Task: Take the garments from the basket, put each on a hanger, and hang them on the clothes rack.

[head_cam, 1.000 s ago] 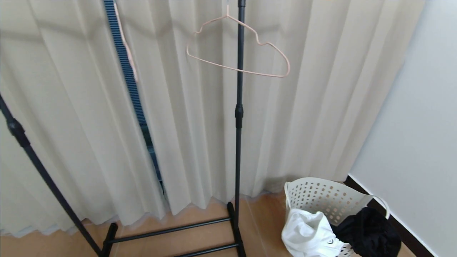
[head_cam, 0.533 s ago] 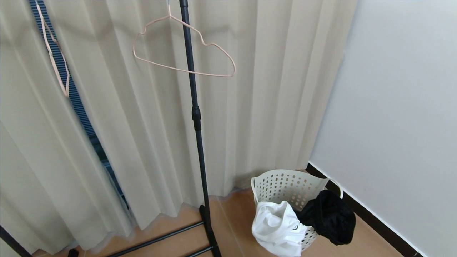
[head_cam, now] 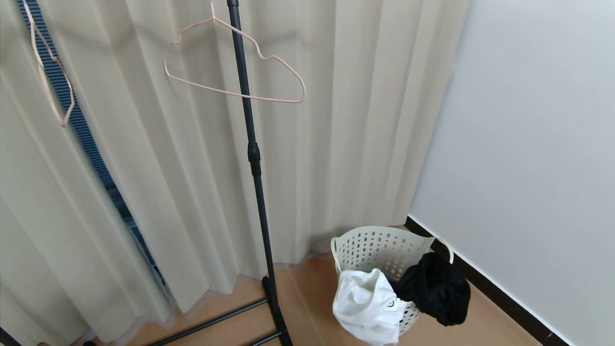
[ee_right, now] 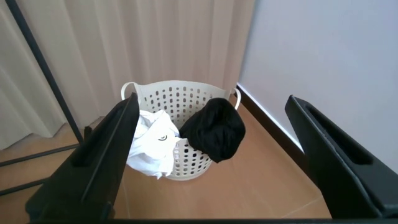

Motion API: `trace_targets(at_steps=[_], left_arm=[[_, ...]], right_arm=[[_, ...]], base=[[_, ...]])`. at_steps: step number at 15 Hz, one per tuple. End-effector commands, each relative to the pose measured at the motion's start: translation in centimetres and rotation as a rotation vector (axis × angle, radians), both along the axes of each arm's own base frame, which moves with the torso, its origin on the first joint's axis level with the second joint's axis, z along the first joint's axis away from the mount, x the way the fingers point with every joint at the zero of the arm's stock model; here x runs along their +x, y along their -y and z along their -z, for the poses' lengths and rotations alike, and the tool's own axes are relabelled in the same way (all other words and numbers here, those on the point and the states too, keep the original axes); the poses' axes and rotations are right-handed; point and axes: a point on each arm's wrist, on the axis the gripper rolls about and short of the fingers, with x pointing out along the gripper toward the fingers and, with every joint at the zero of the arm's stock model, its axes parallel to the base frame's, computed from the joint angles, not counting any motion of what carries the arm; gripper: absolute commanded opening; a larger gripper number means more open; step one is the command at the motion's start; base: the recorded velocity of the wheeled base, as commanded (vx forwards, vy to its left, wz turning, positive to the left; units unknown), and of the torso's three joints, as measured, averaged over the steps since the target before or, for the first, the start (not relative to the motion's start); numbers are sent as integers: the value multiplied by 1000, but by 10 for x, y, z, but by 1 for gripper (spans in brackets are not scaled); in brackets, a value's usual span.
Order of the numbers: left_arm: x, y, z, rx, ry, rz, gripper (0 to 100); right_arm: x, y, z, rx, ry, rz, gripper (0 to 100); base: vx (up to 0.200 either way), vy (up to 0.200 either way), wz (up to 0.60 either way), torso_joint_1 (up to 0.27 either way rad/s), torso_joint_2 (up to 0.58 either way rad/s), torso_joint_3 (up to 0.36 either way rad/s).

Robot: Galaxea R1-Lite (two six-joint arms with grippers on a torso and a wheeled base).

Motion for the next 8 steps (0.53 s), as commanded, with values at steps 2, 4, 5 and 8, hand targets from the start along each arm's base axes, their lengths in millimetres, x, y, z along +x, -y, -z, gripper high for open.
trace_targets(at_steps=[2,4,5,8], left_arm=[[0,0,0,0,-2,0,100],[0,0,0,0,-2,0,100],[0,0,0,-2,-2,3,100],[0,0,0,-3,-2,3,100]], right_arm=[[0,0,0,6,-2,0,100],[0,0,0,5,0,1,100],[0,0,0,8,1,1,100],[0,0,0,8,1,1,100]], base=[[0,0,0,5,2,-156],[0,0,0,2,7,-185],[0,0,0,2,2,-183],[0,0,0,2,1,-196]])
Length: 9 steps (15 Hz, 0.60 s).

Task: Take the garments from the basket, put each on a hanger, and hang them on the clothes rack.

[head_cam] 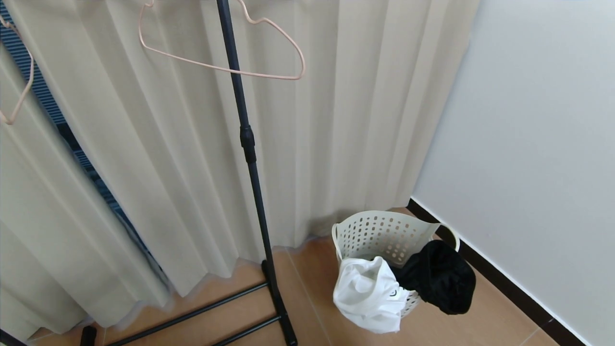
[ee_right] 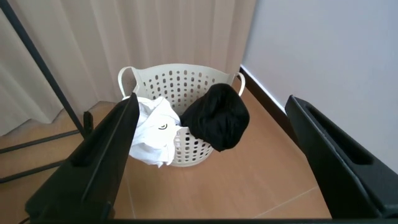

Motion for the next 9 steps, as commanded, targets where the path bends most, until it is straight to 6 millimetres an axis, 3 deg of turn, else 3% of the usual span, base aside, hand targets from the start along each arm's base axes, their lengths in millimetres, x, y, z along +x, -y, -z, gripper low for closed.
trace_targets(at_steps=[1,9], left_arm=[[0,0,-1,-3,0,-2,100],[0,0,0,-6,2,3,100]], right_arm=[[0,0,0,-1,0,0,100],[0,0,0,-1,0,1,100]], base=[[0,0,0,2,-2,-203],[0,0,0,2,3,-199]])
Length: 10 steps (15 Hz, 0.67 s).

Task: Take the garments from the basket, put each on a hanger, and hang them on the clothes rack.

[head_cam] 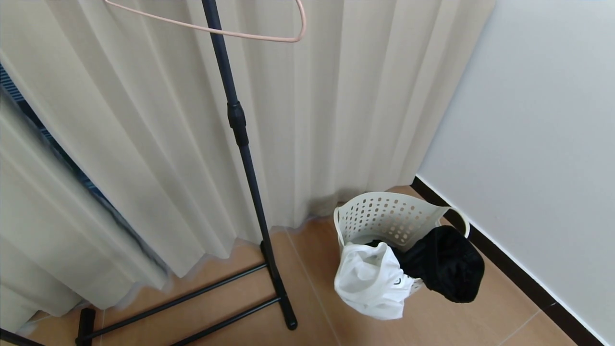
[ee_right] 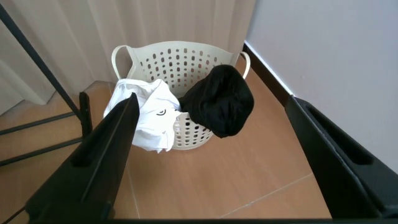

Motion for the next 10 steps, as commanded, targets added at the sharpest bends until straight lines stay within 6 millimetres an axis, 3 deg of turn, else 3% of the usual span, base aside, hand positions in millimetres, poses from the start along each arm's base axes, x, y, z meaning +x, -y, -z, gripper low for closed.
trace_targets(at_steps=[1,10], left_arm=[[0,0,0,-4,0,-1,100],[0,0,0,-4,0,-1,100]], right_arm=[[0,0,0,0,-2,-1,100],[0,0,0,1,-2,-1,100]], base=[[0,0,0,-7,2,-198],[0,0,0,4,0,-198]])
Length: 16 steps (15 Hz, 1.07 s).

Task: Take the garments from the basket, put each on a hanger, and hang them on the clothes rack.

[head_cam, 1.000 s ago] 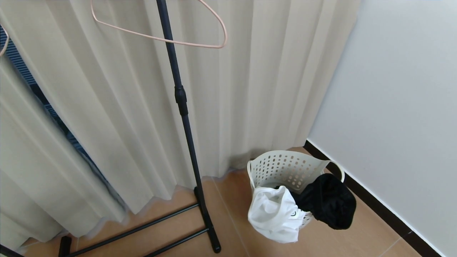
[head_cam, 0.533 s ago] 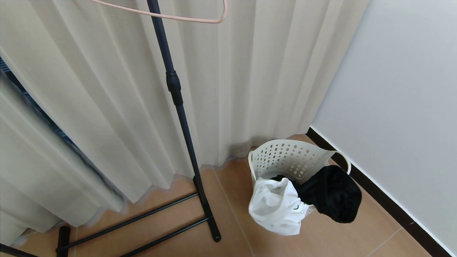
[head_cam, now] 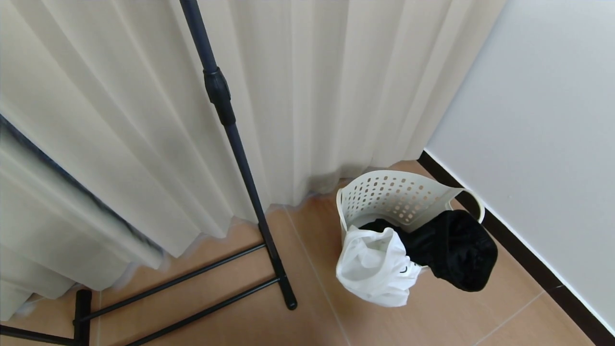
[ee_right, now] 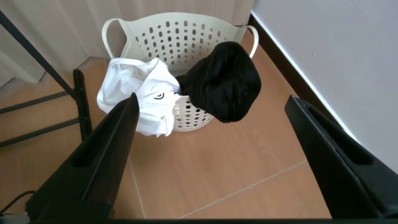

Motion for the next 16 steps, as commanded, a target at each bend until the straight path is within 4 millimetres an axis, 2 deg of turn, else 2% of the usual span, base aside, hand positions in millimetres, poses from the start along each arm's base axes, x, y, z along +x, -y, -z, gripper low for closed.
trace_targets(at_steps=[1,10,12,14,16], left_arm=[[0,0,0,1,0,1,100],[0,0,0,1,0,1,100],[0,0,0,4,0,2,100],[0,0,0,0,0,-1,100],[0,0,0,3,0,-5,100]], right_arm=[[0,0,0,-1,-2,0,100],[0,0,0,-7,-6,10,100],[12,0,-4,-14,-150,-29,100],[54,-5,-34,-67,-351,-183,100],[114,-17,-49,-89,-478,-227,100]], base=[[0,0,0,7,2,-198],[0,0,0,2,4,-195],[0,0,0,2,0,-198],[0,0,0,7,2,-93],[0,0,0,0,0,0]])
